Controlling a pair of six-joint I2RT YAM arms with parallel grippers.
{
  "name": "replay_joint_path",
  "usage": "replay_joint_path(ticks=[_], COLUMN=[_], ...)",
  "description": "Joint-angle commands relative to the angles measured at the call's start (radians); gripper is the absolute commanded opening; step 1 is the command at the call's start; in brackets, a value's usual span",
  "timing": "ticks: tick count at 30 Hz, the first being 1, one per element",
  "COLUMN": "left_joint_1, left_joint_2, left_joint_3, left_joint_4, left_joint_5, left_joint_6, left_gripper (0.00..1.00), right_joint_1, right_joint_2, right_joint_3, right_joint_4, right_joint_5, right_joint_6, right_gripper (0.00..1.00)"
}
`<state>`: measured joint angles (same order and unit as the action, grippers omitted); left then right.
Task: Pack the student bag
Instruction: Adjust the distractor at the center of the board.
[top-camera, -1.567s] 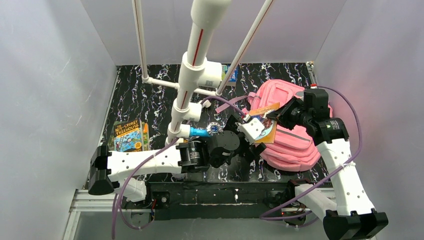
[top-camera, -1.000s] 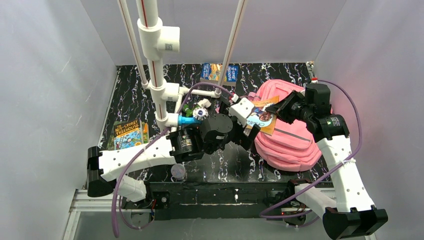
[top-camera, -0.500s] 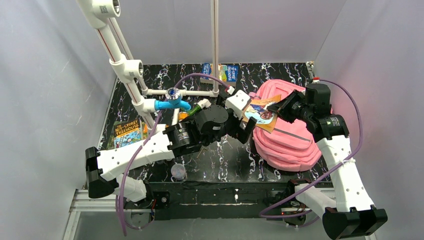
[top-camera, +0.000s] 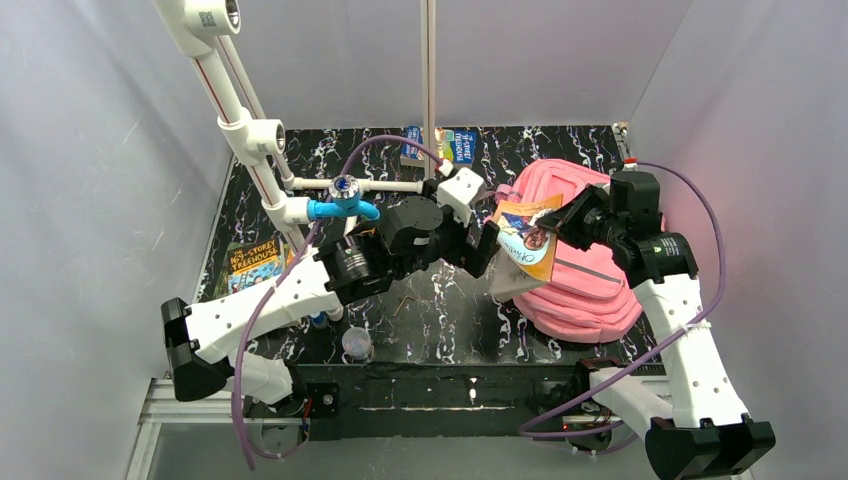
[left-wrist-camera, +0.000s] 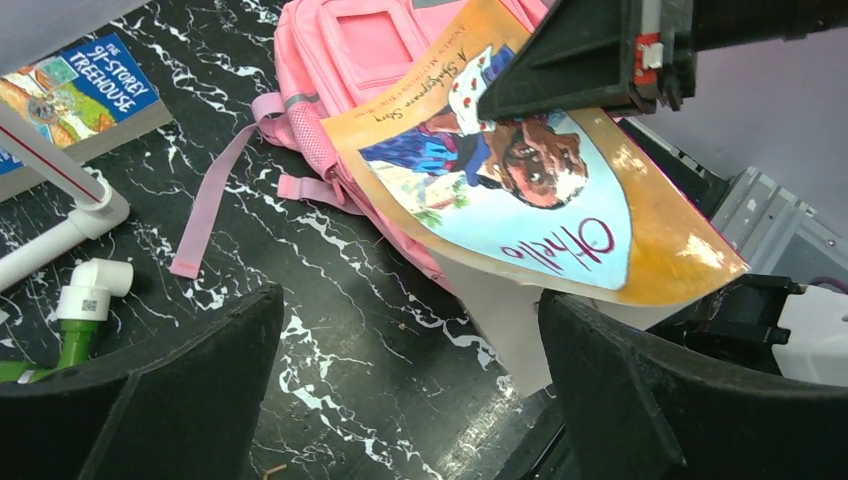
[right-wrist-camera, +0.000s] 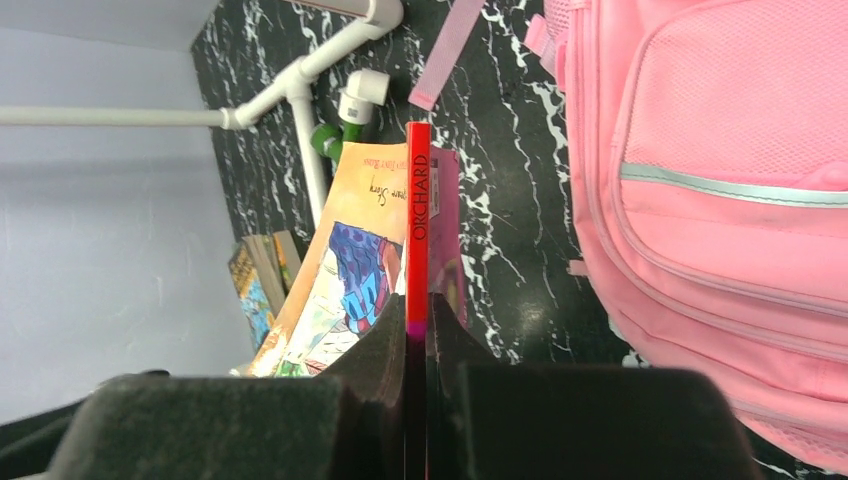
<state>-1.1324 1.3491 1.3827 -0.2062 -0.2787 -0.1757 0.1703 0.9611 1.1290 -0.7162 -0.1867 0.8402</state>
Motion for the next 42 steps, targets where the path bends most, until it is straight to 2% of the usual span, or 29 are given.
replay_joint_path(ticks=[1, 6, 16, 32, 42], left_joint_1=[0.061, 0.119, 0.232, 0.380, 0.452], left_joint_2=[-0.059, -0.047, 0.030, 0.192, 0.186], left_joint_3=[-0.004, 0.029, 0.102, 0.238, 0.228], left_joint_4=[-0.021, -0.057, -0.080, -0.078, -0.098], left_joint_5=[0.067, 0.149, 0.270, 0.463, 0.445], left_joint_6=[-0.068, -0.069, -0.059, -0.072, -0.071], left_gripper=[0.98, 0.98, 0.98, 0.98, 0.98], right_joint_1=[0.005, 0.005, 0.005, 0.005, 0.005], right_joint_2=[-0.031, -0.037, -0.060, -0.056, -0.052], right_joint_3=[-0.005, -0.014, -0.046, -0.076, -0.078], right_joint_4=[-0.029, -0.034, -0.056, -0.046, -0.047], right_joint_5=[-0.023, -0.018, 0.104, 0.093, 0.093], right_joint_6=[-0.058, -0.061, -0.094, -0.099, -0.106], right_gripper=[0.01, 0.01, 0.01, 0.01, 0.01])
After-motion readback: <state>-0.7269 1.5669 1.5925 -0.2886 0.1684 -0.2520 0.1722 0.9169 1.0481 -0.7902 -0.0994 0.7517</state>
